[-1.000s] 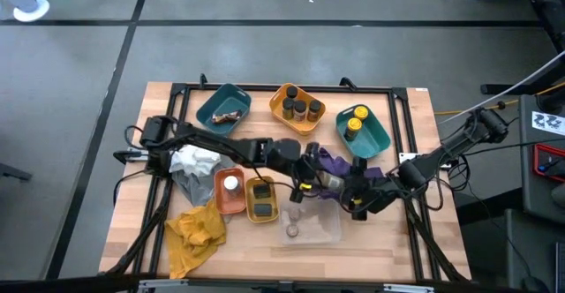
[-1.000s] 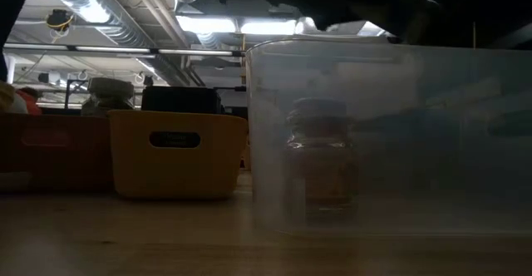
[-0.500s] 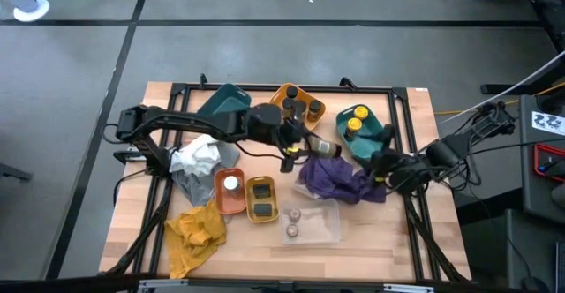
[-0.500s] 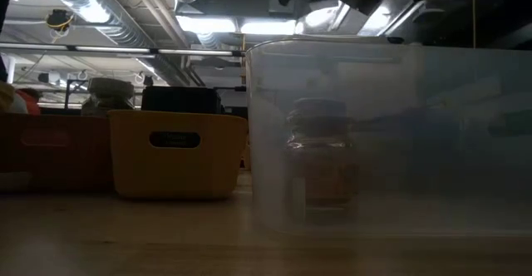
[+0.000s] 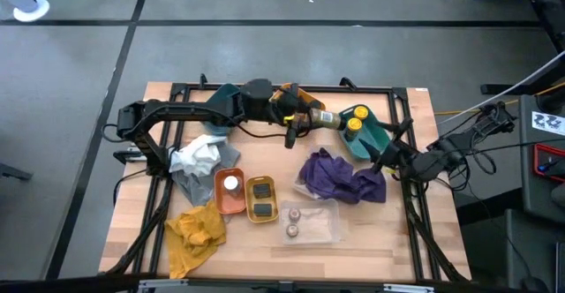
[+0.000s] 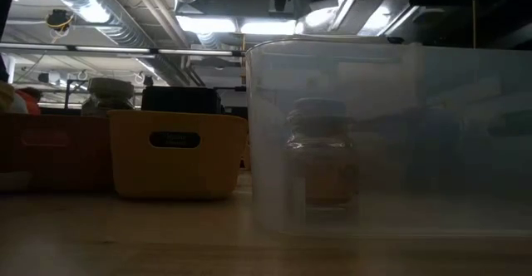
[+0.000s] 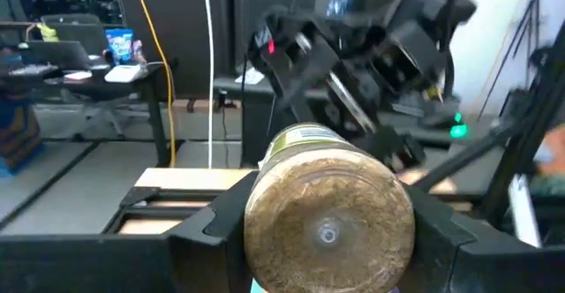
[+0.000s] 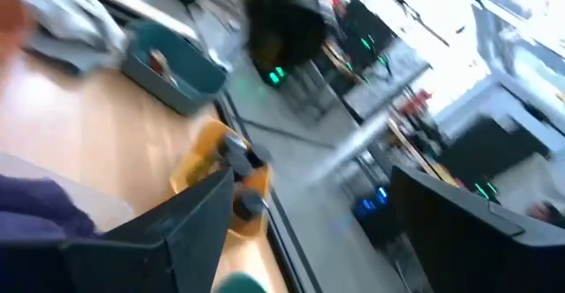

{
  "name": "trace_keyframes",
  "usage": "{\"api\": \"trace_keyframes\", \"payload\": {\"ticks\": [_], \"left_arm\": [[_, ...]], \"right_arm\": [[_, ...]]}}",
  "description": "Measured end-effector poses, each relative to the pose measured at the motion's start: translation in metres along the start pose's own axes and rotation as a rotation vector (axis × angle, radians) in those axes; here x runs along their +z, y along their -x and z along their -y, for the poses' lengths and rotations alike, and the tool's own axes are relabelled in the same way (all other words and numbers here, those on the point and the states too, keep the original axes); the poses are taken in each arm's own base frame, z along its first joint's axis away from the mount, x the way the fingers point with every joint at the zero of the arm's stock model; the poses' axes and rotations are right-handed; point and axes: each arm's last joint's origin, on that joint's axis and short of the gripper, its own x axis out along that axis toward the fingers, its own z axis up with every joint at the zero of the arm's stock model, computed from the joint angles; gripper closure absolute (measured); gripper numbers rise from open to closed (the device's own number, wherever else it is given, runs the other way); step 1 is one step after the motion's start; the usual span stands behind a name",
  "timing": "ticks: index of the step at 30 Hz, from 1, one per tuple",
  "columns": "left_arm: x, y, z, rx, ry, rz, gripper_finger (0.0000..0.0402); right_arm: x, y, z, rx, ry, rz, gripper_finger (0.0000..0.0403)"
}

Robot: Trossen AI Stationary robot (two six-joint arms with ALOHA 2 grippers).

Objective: Sort spices by type
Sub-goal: Put the green spice bottle into the yellow bin

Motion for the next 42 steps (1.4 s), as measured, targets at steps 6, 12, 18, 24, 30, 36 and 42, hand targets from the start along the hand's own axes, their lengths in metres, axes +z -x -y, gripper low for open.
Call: {"api": "trace_keyframes", "payload": {"ticks": [6, 12, 18, 24, 30, 36, 42], "left_arm": [[0.003, 0.0, -0.001, -0.05, 0.065, 0.037, 0.0222], [0.003, -0.002, 0.013, -0.089, 0.063, 0.035, 0.0222], [0.01, -0.004, 0.026, -0.127, 0.058, 0.098, 0.0222], [0.015, -0.004, 0.032, -0.161, 0.059, 0.149, 0.0222], [0.016, -0.004, 0.035, -0.173, 0.058, 0.157, 0.0222], [0.02, -0.003, 0.038, -0.181, 0.05, 0.197, 0.0222], [0.019, -0.004, 0.038, -0.187, 0.052, 0.19, 0.0222]], "right_arm": [[0.011, -0.003, -0.005, 0.137, 0.025, 0.234, 0.01], [0.022, -0.014, 0.006, 0.153, 0.039, 0.432, 0.01], [0.023, -0.024, 0.012, 0.205, 0.061, 0.54, 0.01], [0.024, -0.027, 0.012, 0.242, 0.063, 0.591, 0.01], [0.029, -0.025, 0.017, 0.207, 0.044, 0.659, 0.01], [0.031, -0.027, 0.013, 0.211, 0.05, 0.656, 0.01], [0.032, -0.034, 0.003, 0.226, 0.088, 0.631, 0.01]]}}
